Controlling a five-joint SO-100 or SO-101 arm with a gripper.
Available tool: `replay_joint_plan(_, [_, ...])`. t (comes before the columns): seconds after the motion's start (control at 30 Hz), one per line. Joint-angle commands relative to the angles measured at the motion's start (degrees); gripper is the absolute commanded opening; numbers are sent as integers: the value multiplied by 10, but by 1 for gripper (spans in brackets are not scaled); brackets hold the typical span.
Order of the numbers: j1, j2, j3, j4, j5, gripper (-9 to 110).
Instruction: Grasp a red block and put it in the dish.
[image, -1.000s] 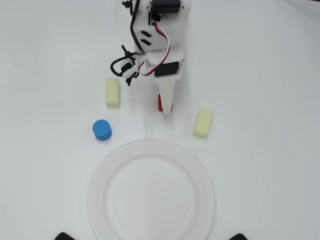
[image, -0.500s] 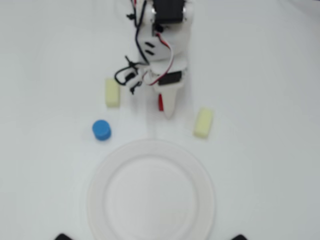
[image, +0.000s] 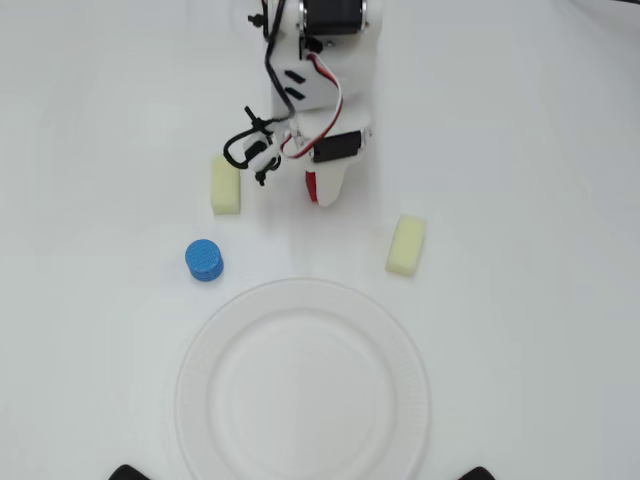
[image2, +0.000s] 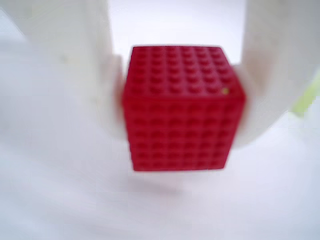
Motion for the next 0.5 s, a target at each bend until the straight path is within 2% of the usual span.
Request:
replay_joint_plan(0.0, [16, 144, 27, -1, -19, 0])
replay_joint_plan(0.1, [30, 280, 78, -38, -27, 0])
replay_joint_plan(0.23, [41, 404, 160, -145, -62, 0])
replay_joint_plan(0.33, [41, 410, 206, -257, -90, 0])
replay_joint_plan(0.47, [44, 304, 163, -349, -97, 0])
